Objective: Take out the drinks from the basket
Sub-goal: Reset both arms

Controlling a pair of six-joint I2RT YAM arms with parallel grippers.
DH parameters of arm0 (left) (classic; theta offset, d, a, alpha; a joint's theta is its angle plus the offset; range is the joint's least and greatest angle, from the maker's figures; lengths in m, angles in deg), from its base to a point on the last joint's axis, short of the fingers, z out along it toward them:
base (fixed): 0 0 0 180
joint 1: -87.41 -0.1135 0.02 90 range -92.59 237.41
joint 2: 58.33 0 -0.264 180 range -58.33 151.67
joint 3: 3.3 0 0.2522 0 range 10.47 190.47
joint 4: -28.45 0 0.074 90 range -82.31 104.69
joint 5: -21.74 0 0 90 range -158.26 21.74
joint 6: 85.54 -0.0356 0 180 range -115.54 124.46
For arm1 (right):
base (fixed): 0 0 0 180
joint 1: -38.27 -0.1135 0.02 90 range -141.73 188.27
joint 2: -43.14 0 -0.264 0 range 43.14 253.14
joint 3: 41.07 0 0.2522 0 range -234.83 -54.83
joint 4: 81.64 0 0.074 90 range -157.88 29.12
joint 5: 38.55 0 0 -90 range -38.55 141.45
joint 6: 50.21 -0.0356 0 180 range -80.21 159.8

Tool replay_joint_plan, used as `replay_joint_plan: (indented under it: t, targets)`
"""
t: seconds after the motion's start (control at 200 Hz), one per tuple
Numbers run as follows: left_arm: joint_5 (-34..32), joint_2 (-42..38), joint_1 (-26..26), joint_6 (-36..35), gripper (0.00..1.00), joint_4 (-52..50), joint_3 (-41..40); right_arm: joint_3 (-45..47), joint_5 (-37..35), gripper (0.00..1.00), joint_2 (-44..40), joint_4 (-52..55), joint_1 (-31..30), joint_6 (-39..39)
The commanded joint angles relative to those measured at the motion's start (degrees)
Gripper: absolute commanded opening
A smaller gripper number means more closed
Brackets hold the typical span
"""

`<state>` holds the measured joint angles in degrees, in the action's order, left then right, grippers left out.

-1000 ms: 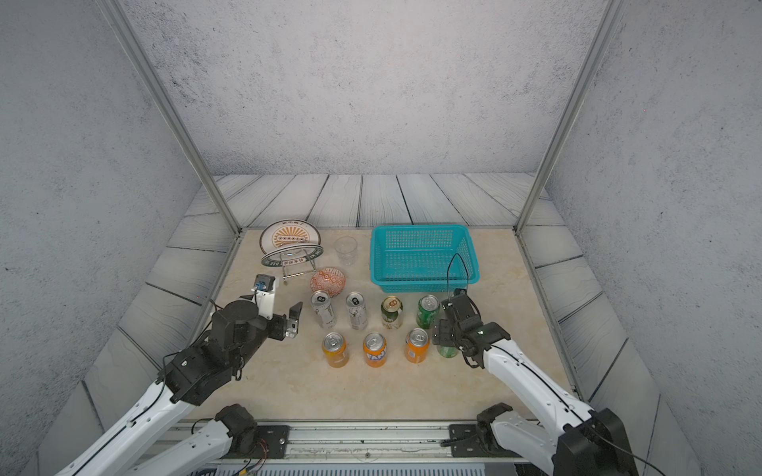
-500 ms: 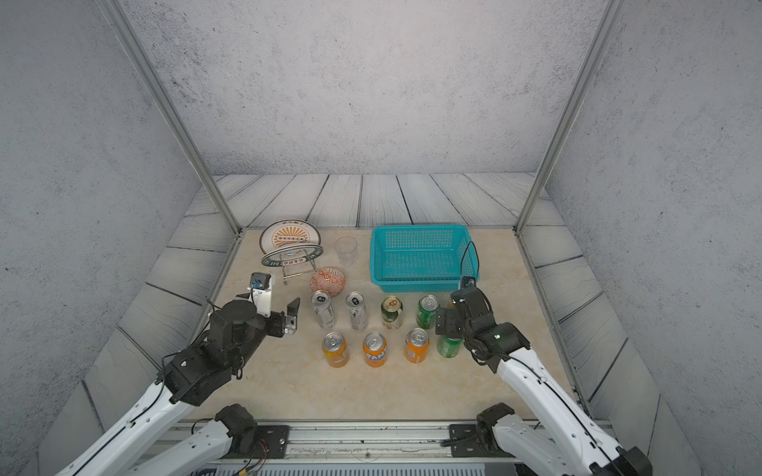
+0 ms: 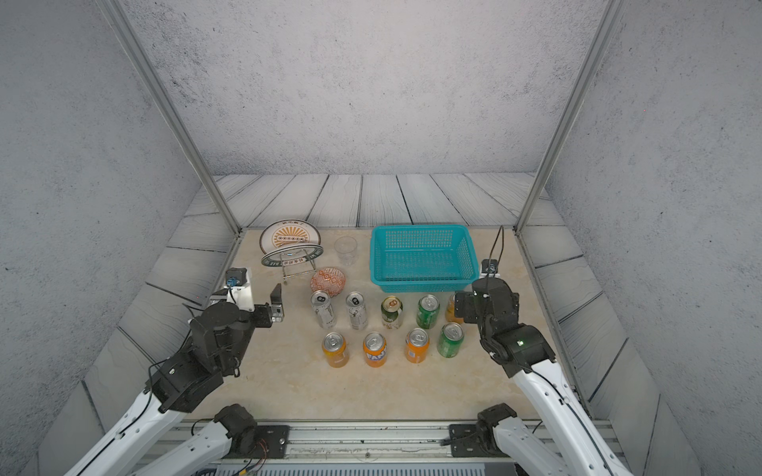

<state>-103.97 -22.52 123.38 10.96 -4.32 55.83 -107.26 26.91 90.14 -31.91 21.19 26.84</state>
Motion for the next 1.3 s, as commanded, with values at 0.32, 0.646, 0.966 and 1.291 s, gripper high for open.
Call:
replay_joint_plan:
  t: [0.32,0.646,0.966,1.291]
  targets:
    - [-9.5,-4.4,-8.9,2.1,0.99,8.2,-6.2,13.8,-2.0,1.00,-4.3,-21.5,11.8,4.1]
    - [-9.6,-1.8,-13.1,8.5,0.99,13.7,-14.1,29.6,-3.3,1.00,5.2,-44.9,13.8,4.5]
    - [-11.0,4.0,-13.9,8.2,0.99,17.6,-16.3,29.8,1.9,1.00,24.1,-61.8,15.6,5.8]
    - [-10.9,7.2,-14.9,8.4,0.99,20.5,-17.7,29.8,12.6,1.00,28.1,-70.4,20.3,7.3]
